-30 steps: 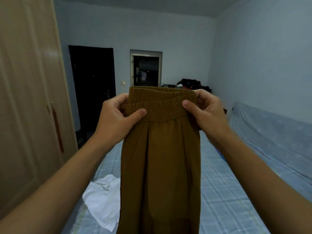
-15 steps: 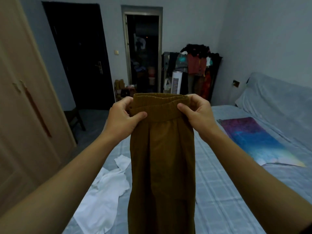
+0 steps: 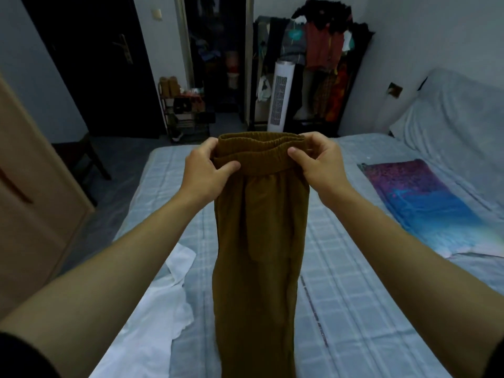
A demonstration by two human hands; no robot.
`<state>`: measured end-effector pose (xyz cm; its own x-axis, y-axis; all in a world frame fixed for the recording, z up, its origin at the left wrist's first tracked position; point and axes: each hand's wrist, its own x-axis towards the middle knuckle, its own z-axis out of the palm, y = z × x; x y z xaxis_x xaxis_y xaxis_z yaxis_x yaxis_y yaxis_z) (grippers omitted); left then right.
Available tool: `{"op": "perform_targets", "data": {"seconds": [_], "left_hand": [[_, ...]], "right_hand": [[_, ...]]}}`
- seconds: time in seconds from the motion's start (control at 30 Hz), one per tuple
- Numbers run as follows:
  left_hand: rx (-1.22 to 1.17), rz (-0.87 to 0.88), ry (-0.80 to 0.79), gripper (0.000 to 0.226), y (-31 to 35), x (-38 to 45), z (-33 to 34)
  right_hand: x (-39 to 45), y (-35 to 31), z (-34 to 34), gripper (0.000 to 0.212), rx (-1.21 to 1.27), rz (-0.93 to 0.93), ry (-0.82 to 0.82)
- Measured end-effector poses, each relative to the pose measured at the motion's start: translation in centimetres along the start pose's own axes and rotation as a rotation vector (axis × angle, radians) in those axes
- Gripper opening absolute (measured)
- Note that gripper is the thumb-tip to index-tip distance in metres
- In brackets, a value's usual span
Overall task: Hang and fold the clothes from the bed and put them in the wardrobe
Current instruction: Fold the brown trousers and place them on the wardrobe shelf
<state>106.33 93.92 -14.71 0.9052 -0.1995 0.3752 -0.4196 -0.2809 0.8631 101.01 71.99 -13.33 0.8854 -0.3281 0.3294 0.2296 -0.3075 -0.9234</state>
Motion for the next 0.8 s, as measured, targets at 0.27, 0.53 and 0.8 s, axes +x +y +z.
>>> {"op": "perform_targets", "data": {"seconds": [0.27, 0.53, 0.8], "left_hand": [[0.13, -0.087, -0.081, 0.025, -11.3, 6.2, 4.0], [0.226, -0.137, -0.167, 0.023, -21.8, 5.8, 8.5], [0.28, -0.008, -0.175, 0.022, -23.2, 3.1, 9.6]], "right_hand": [[6.0, 11.5, 3.8, 0.011, -0.124, 0.07, -0.024], [6.0, 22.6, 5.3, 0.014, -0.277, 0.089, -0.137], [3.6, 24.3, 4.4, 0.014, -0.336, -0.015, -0.154]]}}
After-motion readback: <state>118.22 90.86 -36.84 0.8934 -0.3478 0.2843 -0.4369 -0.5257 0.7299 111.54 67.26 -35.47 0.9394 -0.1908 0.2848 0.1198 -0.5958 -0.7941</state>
